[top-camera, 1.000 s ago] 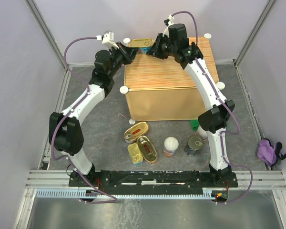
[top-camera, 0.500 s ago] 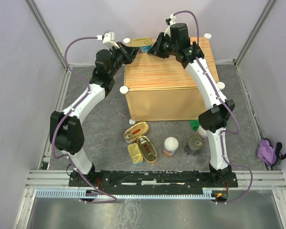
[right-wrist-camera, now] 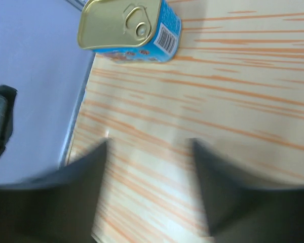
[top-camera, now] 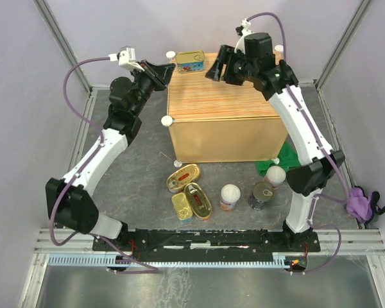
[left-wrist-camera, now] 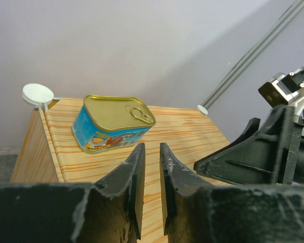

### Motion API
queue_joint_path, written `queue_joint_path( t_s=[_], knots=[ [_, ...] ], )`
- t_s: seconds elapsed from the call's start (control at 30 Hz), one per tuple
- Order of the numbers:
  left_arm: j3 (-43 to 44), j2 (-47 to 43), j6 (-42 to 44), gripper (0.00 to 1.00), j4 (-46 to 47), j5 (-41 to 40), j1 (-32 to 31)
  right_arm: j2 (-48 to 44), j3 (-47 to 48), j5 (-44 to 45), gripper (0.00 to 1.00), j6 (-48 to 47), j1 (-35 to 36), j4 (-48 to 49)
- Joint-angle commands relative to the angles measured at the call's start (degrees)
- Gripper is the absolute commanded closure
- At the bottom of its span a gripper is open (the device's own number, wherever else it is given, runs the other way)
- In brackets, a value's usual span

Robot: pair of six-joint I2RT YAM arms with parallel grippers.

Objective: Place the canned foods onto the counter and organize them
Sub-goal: Place the canned food on the counter.

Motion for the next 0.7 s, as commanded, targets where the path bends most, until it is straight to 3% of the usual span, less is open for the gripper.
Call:
queue_joint_path(
  t_s=[0.0, 0.37, 0.6, 0.67],
  knots=[
    [-2.6, -6.1, 1.1, 0.74, 2.4, -1.3, -0.3, -7.7, -1.8, 4.3, 0.01, -5.2, 0.3, -3.3],
    [-8.5, -13.8, 2.6, 0.58, 1.7, -1.2, -0.3, -22.8, -16.7, 17.5, 0.01, -13.7, 0.2, -8.7],
    [-10.8, -13.6, 1.4, 0.46, 4.5, -1.0, -0.3, -33.4, -29.9, 24.5, 0.01, -13.6, 0.1, -4.5],
    [-11.3, -13.4, 0.9, 0.44, 5.4, -0.9, -0.4, -36.7, -33.8, 27.0, 0.05, -13.0, 0.0, -3.1]
  ],
)
